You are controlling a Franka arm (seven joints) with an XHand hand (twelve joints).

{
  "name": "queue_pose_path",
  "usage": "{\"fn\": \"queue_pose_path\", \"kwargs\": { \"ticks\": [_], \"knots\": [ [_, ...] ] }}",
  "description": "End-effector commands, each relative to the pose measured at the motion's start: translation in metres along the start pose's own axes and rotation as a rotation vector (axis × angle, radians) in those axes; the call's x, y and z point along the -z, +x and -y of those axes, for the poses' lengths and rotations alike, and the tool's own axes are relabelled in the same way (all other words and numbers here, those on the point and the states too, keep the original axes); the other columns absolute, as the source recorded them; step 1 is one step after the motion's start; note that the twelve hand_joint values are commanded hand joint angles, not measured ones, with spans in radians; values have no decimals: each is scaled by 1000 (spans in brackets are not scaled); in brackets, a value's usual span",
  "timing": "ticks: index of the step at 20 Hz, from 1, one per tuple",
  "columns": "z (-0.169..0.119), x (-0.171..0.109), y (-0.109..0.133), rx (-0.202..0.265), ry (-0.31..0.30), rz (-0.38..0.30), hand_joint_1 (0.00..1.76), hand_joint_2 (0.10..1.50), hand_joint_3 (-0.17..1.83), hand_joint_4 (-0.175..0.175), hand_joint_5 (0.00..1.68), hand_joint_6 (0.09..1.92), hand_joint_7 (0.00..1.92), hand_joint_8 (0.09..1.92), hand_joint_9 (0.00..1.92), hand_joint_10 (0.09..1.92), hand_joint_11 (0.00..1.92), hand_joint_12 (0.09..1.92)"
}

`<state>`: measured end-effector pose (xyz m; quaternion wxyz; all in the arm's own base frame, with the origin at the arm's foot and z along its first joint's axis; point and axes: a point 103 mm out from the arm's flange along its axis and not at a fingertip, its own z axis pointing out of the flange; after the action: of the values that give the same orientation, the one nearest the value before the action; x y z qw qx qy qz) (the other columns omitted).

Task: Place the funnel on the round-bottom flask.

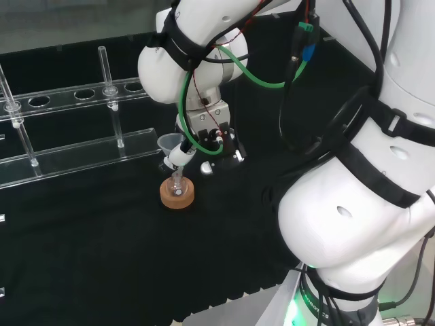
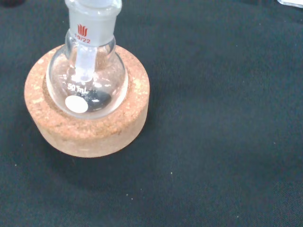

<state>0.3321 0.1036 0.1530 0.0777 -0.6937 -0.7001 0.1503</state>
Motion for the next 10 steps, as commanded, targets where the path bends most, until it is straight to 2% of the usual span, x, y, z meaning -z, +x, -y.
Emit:
{"fn": "queue_pose_path", "kwargs": {
  "ticks": [1, 10],
  "knots": [
    [6, 3, -1, 8, -9, 13, 601, 772, 184, 44, 570, 105, 683, 316, 514, 489, 0, 1291],
    [9, 4, -3, 13, -7, 21, 577, 750, 219, 36, 471, 87, 559, 308, 426, 548, 0, 1284]
  ]
}}
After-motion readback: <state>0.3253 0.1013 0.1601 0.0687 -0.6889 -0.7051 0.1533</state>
